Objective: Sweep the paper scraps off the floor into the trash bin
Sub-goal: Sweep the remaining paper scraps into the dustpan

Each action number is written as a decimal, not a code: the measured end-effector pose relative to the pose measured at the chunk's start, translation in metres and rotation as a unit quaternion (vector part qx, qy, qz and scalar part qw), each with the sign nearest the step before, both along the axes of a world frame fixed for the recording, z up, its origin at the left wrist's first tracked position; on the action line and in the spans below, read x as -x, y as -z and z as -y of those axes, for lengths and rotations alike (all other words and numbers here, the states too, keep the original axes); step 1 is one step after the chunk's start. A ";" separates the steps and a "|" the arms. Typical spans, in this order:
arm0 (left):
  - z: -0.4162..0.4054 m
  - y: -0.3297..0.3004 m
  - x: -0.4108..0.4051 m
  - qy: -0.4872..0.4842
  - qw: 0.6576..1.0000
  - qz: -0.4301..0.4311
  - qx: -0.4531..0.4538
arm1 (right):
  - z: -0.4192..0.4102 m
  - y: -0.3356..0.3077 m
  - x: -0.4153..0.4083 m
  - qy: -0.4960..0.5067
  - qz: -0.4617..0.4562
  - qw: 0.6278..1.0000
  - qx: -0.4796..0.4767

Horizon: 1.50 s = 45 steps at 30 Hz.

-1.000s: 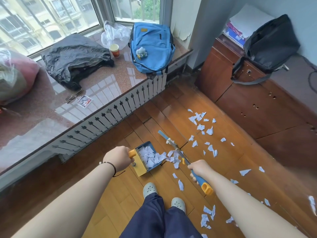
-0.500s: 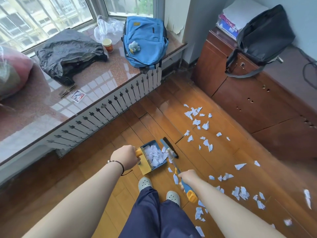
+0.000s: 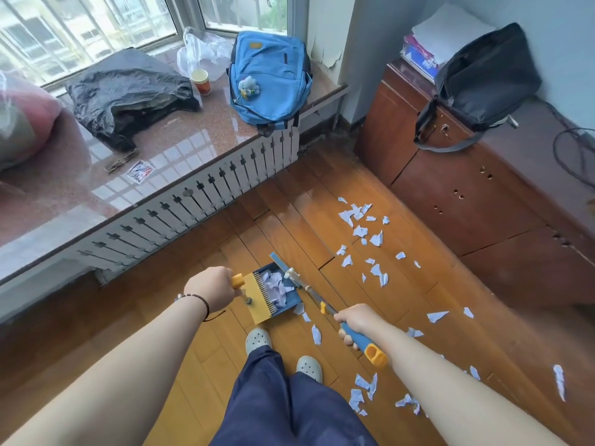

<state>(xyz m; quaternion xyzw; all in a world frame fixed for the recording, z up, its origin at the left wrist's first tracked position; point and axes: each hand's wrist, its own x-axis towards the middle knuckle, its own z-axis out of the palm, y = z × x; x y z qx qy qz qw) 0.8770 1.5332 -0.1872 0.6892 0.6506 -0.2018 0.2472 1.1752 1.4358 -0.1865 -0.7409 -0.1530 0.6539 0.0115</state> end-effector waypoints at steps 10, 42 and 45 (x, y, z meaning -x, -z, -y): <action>0.037 -0.010 0.006 -0.029 1.000 0.006 -0.005 | -0.006 -0.002 -0.025 -0.063 0.009 0.998 -0.017; 0.175 0.002 0.038 -0.025 1.000 -0.004 0.011 | 0.113 0.022 0.057 -0.005 0.019 0.999 0.026; 0.185 0.001 0.045 -0.029 1.000 0.008 0.008 | 0.123 0.002 0.053 0.035 0.008 0.999 0.007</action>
